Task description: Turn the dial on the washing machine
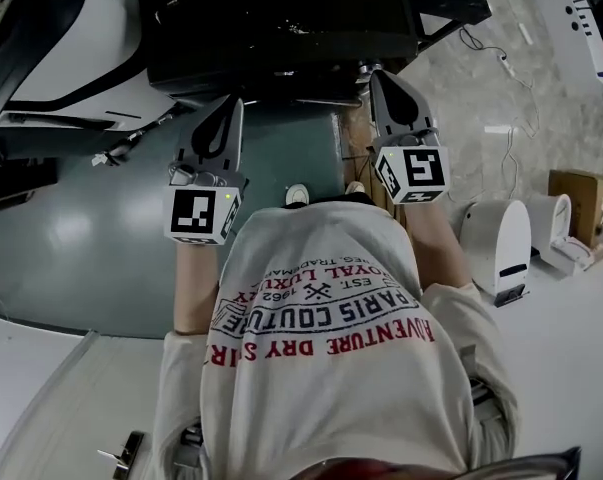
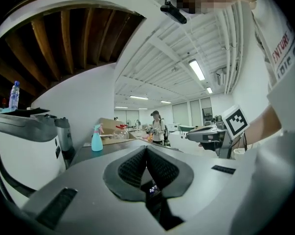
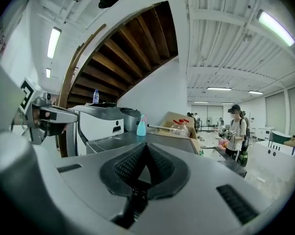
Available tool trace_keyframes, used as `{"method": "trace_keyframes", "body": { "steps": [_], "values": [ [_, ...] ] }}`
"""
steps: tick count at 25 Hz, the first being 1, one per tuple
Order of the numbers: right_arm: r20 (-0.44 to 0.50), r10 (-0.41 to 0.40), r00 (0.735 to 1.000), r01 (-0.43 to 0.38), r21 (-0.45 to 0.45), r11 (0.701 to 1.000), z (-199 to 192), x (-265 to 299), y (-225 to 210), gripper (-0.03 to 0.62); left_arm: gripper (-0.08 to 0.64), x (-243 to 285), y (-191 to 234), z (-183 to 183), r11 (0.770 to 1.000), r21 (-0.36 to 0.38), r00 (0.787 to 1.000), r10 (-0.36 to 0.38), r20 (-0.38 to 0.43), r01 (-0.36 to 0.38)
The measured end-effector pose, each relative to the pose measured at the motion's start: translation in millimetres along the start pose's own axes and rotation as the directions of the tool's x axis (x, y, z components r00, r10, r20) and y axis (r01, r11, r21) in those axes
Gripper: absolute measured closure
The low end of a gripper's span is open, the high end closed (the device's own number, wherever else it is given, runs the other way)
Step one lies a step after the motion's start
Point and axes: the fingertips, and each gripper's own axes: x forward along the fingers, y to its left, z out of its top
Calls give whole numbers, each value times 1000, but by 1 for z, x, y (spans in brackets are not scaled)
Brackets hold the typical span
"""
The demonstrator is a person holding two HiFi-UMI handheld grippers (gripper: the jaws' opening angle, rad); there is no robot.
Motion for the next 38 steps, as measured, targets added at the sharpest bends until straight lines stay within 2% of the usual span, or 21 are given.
{"method": "trace_keyframes", "body": {
  "steps": [10, 21, 38],
  "values": [
    [51, 34, 998, -35, 2, 999, 31, -21, 14, 565, 543, -16, -4, 22, 999, 28, 999, 19, 25, -20],
    [38, 33, 999, -33, -7, 999, 28, -29, 16, 565, 543, -19, -7, 18, 1000, 18, 1000, 25, 18, -26],
    [73, 32, 997, -29, -41, 999, 43, -37, 22, 565, 543, -22, -15, 22, 999, 38, 1000, 2, 5, -3]
  ]
}}
